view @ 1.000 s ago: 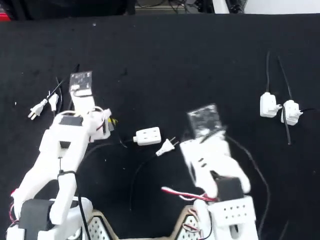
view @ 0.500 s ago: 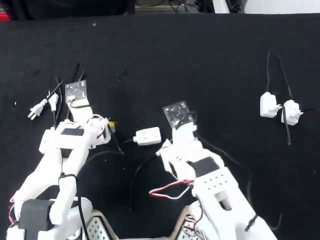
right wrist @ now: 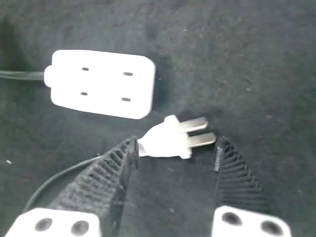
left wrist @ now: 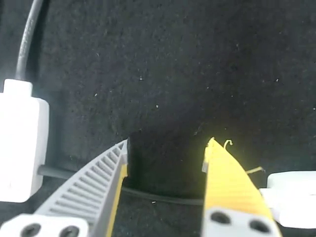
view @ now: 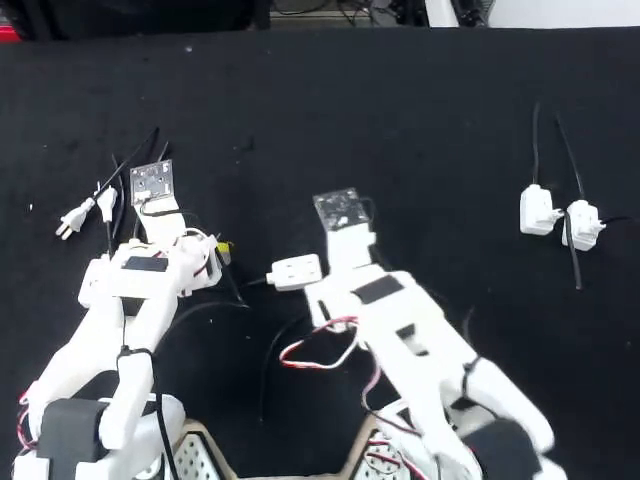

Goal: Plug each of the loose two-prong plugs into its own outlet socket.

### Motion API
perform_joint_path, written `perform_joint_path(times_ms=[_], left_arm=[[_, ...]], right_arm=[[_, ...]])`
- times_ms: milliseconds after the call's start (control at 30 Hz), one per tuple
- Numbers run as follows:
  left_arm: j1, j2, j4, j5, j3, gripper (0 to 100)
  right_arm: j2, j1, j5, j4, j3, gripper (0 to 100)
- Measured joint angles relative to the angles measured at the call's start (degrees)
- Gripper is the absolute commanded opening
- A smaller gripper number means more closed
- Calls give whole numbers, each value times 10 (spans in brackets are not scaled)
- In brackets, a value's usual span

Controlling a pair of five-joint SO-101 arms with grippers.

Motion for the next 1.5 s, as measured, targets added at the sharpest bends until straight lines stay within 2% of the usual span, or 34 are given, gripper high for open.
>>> perform_joint_path(times_ms=[233,367,400,433,567,700,933,1067,1233,1367,1500], left_arm=[[0,0,0,0,0,242],[0,0,0,2,0,242],[0,0,0,2,0,242],[0,0,0,2,0,242],[0,0,0,2,0,242],[0,0,0,2,0,242],[0,-2,0,2,0,242],[0,-2,0,2,0,242],[0,-2,0,2,0,242],[0,-2,0,2,0,242],[0,-2,0,2,0,242]], right_arm=[[90,-54,-3,20,-76,219],[142,-55,-3,46,-117,23],[153,-55,-3,52,-128,7],[162,-54,-3,57,-137,30],[174,-46,-3,74,-154,13],[143,10,26,107,-154,11],[25,153,200,161,-200,11],[9,212,346,161,-265,11],[9,221,549,161,-349,11],[8,207,624,183,-335,11],[5,155,673,171,-227,44]])
